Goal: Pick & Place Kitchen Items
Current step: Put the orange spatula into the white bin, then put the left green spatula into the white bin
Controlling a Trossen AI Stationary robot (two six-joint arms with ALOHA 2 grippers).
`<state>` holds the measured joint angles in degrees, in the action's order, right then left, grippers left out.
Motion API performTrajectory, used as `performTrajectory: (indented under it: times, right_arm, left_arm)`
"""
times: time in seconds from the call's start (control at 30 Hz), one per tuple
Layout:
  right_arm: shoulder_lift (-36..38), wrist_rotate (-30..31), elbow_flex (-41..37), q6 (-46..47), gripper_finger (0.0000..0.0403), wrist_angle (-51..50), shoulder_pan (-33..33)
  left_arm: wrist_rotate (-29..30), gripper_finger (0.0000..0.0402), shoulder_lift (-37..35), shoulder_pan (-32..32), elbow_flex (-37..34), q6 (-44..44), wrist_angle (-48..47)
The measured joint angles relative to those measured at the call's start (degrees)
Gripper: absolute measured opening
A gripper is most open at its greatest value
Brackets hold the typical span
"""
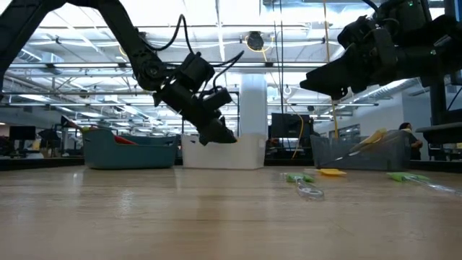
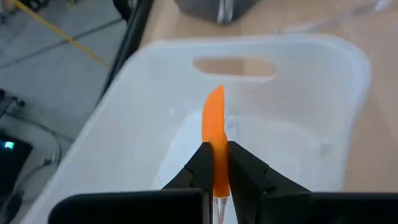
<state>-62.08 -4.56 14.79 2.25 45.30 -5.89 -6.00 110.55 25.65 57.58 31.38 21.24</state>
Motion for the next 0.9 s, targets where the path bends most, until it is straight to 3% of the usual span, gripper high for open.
performTrajectory:
  times: [0.27,0.63,0.77,0.9]
  right_arm:
    - [0.0,0.01,-0.02,0.05,0.0196,1.85,0.0]
    - [-0.02,0.29,3.57,0.14,0.0196,2.86,0.33]
    - [0.0,0.76,9.12,0.32,0.0196,-4.69,1.31]
    - [-0.26,6.83,15.98,2.32,0.0196,-21.58,3.8]
  left_arm:
    - [1.79,0.0035,1.29,0.11,0.07,-1.79,0.25]
    - [2.79,0.0138,0.69,-1.97,0.04,-6.61,0.31]
    - [4.85,0.0148,-3.05,-3.13,-0.02,-9.18,0.43]
    - [5.11,0.0141,-8.31,-4.11,-0.02,-9.4,-0.62]
